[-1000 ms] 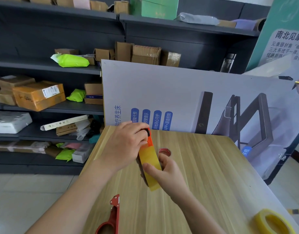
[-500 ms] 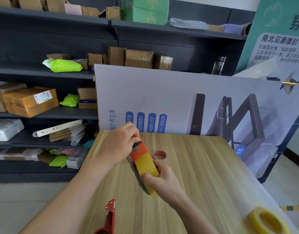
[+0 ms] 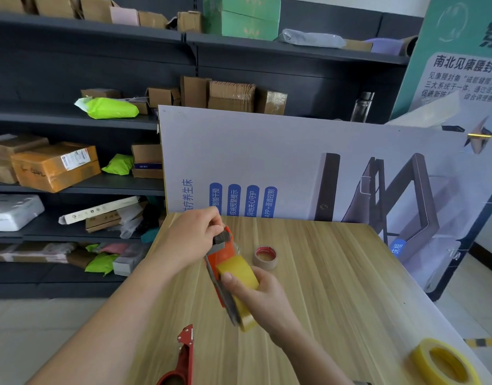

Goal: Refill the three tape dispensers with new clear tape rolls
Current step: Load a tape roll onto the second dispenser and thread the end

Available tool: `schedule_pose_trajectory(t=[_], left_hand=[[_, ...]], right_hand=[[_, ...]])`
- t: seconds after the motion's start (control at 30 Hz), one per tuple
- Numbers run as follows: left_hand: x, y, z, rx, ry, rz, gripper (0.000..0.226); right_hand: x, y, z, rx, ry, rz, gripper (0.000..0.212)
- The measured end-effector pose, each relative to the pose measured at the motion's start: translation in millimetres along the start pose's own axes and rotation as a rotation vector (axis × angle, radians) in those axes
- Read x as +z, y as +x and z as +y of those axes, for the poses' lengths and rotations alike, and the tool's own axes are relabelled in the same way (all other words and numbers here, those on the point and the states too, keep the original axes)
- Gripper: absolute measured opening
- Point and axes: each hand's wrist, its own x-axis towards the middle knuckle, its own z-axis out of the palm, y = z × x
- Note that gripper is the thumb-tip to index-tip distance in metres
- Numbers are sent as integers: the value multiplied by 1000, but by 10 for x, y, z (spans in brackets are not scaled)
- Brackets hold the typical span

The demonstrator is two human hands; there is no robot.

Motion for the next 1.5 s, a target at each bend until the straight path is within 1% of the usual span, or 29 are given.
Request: schedule_pose_trajectory(t=[0.07,0.17,0.23,0.33,0.47,0.53,0.57,0.63,0.7,0.73,0.83,1.0,1.1,1.2,1.27,1.3,1.4,1.5], left_hand=[[-36,-8,-25,-21,-2,-19,23],[-115,29,-102,-64,92,70,15],[-187,68,-163,-134,93,95,11],[-234,84,-220,-204,79,59,9],[-204,82,-238,-217,45,24,13],[-234,108,-267,-260,-22,47,14],[-259,118,-276,-288,-67,68,15],[-293,140,-271,-312,-106,93,15],[-297,166,-226,-289,-98,50,16],[-296,179,-198,-275,-95,14,16],[-323,218,-191,-254,-86,-43,16],[-392,260,-307,-274,-152,8,14],[-345,281,-327,-270,-108,77,16],[-288,314,-263,-232,-142,119,16],[-269,355,-210,-205,-161,142,17],[-264,371,-201,-198,-159,164,18],[-280,410,-255,-226,-156,249,17],[-416,471,-392,-291,-124,359,14]], right_hand=[[20,9,-6,-7,-57,5,34],[16,13,-12,-15,-58,-12,27],[27,10,-18,-6,-40,-34,31],[71,17,-21,11,-56,-41,34],[119,22,-1,23,4,-53,29],[128,7,-6,-10,70,-56,26],[135,-3,-18,-23,90,-47,31],[152,-12,-50,-21,119,-4,52],[170,0,-74,14,127,26,62],[176,7,-77,43,118,24,61],[162,30,-52,111,168,-48,46],[74,75,0,83,278,-140,21],[54,96,-3,59,278,-161,23],[78,123,-18,93,247,-67,32],[103,170,-6,113,192,-1,45],[103,189,-6,106,173,6,46],[38,200,-32,46,234,-50,31],[7,152,33,55,258,-123,28]])
